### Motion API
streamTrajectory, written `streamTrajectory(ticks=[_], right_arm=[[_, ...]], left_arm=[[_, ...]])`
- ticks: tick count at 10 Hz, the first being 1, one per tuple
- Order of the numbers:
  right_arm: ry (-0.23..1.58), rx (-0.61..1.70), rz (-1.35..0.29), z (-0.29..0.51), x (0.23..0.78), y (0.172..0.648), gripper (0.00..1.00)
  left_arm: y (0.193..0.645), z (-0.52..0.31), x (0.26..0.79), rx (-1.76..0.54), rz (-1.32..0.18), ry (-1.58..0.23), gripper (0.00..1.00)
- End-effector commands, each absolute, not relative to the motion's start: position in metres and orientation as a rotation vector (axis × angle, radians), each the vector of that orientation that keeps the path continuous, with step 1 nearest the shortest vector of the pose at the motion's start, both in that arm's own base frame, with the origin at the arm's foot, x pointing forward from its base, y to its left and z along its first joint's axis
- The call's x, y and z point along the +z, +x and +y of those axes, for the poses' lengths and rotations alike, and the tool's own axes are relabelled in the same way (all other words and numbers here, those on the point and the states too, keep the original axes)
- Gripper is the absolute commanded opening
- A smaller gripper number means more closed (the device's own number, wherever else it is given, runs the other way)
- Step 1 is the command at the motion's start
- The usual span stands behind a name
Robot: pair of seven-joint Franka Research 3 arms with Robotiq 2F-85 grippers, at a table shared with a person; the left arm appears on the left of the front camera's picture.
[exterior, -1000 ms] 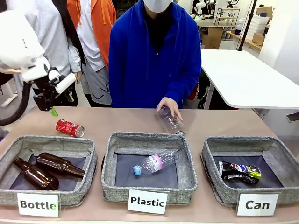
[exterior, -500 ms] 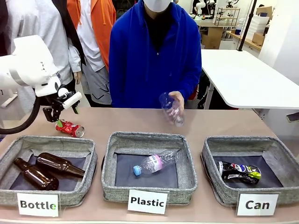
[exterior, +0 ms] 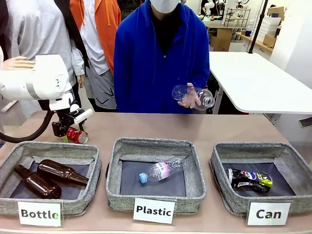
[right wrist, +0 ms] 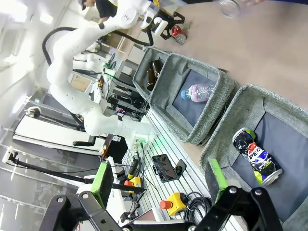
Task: Sort the can waste into the basket.
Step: Pick up the can waste from the table and place it in the right Fabric basket.
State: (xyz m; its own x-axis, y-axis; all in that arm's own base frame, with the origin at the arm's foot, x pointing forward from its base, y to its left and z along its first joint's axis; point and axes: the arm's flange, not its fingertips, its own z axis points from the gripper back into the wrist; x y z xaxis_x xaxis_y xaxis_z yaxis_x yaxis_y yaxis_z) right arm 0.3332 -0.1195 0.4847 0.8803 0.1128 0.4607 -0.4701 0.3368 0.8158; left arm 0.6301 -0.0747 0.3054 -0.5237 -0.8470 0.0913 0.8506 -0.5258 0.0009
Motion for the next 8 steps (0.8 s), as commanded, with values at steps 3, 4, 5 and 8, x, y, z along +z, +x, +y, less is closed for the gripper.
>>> streamTrajectory(ticks=[3, 4, 5, 8], right_arm=[[1.167, 0.419, -0.356, -0.1215, 0.4857, 0.3322, 1.0], [1.167, 0.419, -0.356, -0.1215, 0.4857, 0.3322, 1.0], [1.167, 0.419, -0.356, -0.1215, 0.4857, 0.3322, 1.0], [1.167, 0.419, -0.356, -0.1215, 0.4857, 0.3322, 1.0]], left_arm=[[0.6376, -0.0768, 0.3113, -2.103, -0.013, -0.059, 0.4], [0.637, -0.0765, 0.3122, -2.099, -0.015, -0.057, 0.4], [0.6369, -0.0765, 0.3123, -2.093, -0.013, -0.049, 0.0], [0.6367, -0.0757, 0.3137, -2.089, -0.02, -0.047, 0.0]])
